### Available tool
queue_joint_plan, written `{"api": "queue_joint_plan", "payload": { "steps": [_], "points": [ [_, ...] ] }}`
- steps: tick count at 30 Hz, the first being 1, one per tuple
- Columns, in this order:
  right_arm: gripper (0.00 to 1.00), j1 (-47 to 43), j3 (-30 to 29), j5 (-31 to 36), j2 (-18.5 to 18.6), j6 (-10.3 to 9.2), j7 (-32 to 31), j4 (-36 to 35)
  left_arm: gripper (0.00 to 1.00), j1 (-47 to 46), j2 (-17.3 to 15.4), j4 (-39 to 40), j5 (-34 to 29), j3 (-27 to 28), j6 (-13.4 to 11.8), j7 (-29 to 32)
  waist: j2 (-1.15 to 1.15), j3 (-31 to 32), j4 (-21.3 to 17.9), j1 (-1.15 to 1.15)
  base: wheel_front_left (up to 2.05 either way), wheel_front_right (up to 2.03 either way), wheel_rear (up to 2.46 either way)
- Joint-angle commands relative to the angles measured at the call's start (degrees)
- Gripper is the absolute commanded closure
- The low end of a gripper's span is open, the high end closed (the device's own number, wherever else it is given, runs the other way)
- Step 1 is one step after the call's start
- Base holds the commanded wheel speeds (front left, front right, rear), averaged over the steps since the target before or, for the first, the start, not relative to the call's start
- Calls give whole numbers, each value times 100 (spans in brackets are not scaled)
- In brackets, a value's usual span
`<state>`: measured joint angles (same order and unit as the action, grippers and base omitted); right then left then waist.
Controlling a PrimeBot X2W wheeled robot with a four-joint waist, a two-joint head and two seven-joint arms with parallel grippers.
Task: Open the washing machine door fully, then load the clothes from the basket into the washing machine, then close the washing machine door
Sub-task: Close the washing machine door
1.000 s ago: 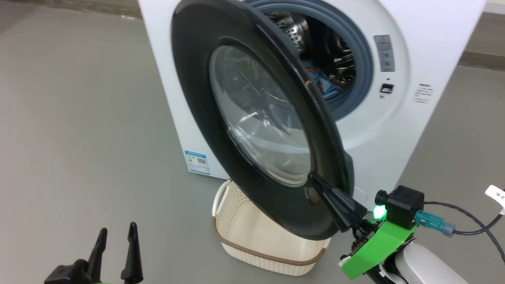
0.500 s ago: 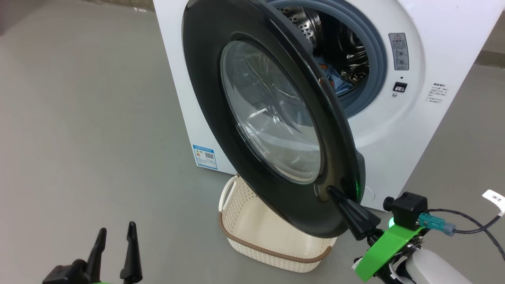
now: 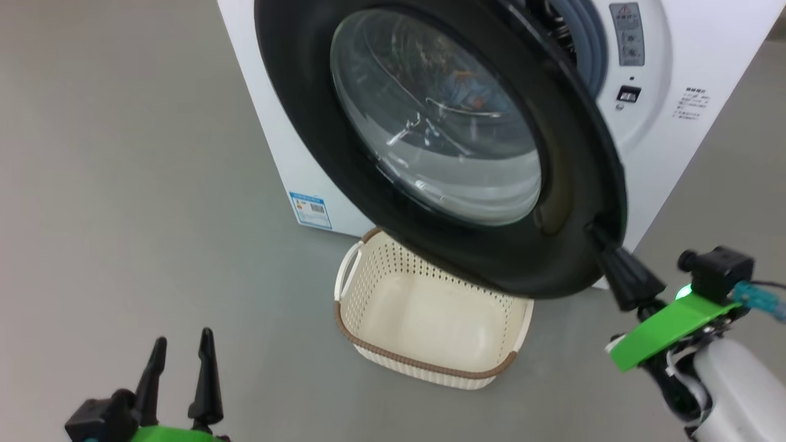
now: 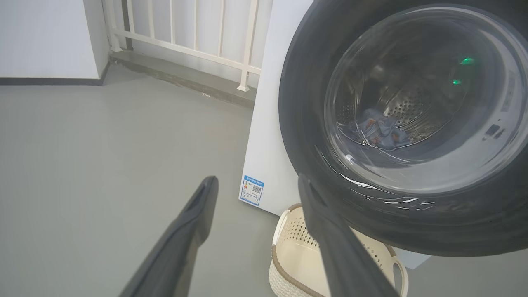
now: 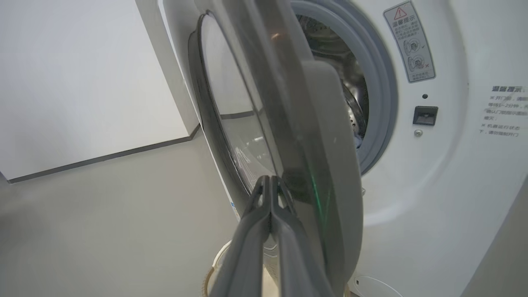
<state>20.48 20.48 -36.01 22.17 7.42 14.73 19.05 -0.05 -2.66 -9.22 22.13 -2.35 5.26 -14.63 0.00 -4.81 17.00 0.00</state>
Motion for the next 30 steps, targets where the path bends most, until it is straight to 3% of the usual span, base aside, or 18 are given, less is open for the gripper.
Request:
{"api": "queue_joint_plan", "payload": {
  "steps": [1, 18, 30],
  "points": [
    [100, 184, 1, 10, 114, 7, 27, -106, 0, -266, -46, 176, -35, 177, -11, -37, 0, -183, 20, 0, 0, 0, 0],
    [100, 2056, -132, -57, 922, 7, 27, 255, 0, -802, -30, 405, -57, 92, -45, -37, 0, -1569, 165, 0, 0, 0, 0],
    [100, 3098, -58, -61, 1155, 7, 27, 764, 0, -1047, -23, 412, 103, -77, -135, -37, 0, -1869, 233, 0, 0, 0, 0]
  ]
}}
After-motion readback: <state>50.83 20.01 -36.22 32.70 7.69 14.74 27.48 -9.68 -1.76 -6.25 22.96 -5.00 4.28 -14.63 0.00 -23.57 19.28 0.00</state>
